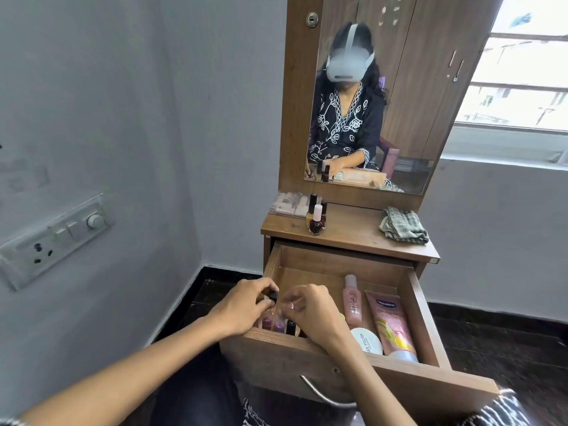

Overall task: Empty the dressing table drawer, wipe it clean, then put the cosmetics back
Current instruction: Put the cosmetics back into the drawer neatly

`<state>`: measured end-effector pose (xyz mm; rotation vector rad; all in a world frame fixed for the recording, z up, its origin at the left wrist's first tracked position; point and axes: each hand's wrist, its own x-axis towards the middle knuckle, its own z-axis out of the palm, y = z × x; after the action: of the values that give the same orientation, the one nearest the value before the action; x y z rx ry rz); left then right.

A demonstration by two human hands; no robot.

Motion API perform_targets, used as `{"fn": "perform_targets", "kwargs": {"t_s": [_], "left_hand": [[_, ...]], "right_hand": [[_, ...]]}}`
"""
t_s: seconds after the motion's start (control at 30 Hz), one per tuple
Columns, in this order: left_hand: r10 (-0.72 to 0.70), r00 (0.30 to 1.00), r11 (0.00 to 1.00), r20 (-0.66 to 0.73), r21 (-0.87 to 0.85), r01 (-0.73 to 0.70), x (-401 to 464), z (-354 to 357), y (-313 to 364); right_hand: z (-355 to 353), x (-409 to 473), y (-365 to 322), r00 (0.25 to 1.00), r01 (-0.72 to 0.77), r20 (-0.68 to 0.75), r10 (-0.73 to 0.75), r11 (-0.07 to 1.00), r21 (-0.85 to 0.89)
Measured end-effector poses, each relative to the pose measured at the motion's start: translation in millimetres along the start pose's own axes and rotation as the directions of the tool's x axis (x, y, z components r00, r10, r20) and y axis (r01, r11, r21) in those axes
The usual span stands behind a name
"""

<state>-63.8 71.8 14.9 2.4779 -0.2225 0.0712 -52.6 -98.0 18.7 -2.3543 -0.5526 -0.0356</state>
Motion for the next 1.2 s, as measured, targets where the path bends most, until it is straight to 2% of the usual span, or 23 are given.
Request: {"fn": "perform_targets", "kwargs": {"t_s": [0.27,0.7,0.93,1.2], "left_hand": [[-0.064,0.997,0.994,0.05,0.087,0.059,2,-2,2],[-0.047,0.998,0.994,0.051,0.103,0.042,-1,-3,4],[-0.073,0.994,0.993,0.08,0.098,0.065,1,-3,3],[-0.125,0.987,0.991,0.101,0.062,0.119,4,-2,3]], "right_hand": [[-4,-1,-1,1.0,-0.019,0.006,0.019,0.999,0.034],[0,5,6,0.995,-0.087,-0.034,0.091,0.989,0.121],[1,7,8,0.995,-0.103,0.012,0.102,0.987,0.121],[1,10,10,0.988,-0.151,0.08,0.135,0.958,0.245]]}}
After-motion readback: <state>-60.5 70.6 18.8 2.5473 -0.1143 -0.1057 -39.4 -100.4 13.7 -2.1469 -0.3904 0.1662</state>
